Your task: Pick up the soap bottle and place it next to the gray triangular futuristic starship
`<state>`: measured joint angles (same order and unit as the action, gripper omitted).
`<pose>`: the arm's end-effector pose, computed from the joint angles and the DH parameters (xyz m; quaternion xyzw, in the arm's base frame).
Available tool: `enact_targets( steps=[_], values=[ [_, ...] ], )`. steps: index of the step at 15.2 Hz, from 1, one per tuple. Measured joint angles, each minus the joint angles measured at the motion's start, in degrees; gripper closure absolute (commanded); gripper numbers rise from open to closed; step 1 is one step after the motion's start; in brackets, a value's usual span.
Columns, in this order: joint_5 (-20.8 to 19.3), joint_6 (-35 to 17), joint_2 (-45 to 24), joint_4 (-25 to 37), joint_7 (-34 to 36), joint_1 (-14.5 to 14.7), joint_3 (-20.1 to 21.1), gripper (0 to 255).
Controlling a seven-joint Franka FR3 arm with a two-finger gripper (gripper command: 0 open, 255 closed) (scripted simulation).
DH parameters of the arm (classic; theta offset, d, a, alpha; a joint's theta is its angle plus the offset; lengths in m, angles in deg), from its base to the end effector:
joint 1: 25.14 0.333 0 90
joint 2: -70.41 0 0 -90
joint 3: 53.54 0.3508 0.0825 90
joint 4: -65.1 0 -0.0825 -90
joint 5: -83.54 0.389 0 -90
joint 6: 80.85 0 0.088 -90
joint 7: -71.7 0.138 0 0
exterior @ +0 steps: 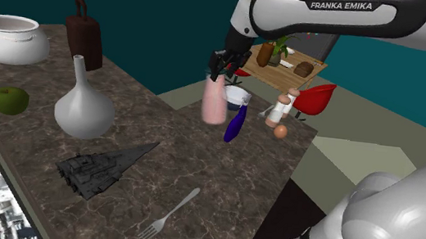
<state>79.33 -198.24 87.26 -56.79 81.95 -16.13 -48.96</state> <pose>0.4770 0.1127 0.5553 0.9923 0.0418 0.1140 0.0229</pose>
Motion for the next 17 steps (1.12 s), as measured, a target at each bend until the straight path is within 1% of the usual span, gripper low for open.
enact_targets(
  steps=[17],
  values=[
    [-0.9, -13.4, -2.5, -10.9, 1.5, -0.2, 0.2, 255]
  ],
)
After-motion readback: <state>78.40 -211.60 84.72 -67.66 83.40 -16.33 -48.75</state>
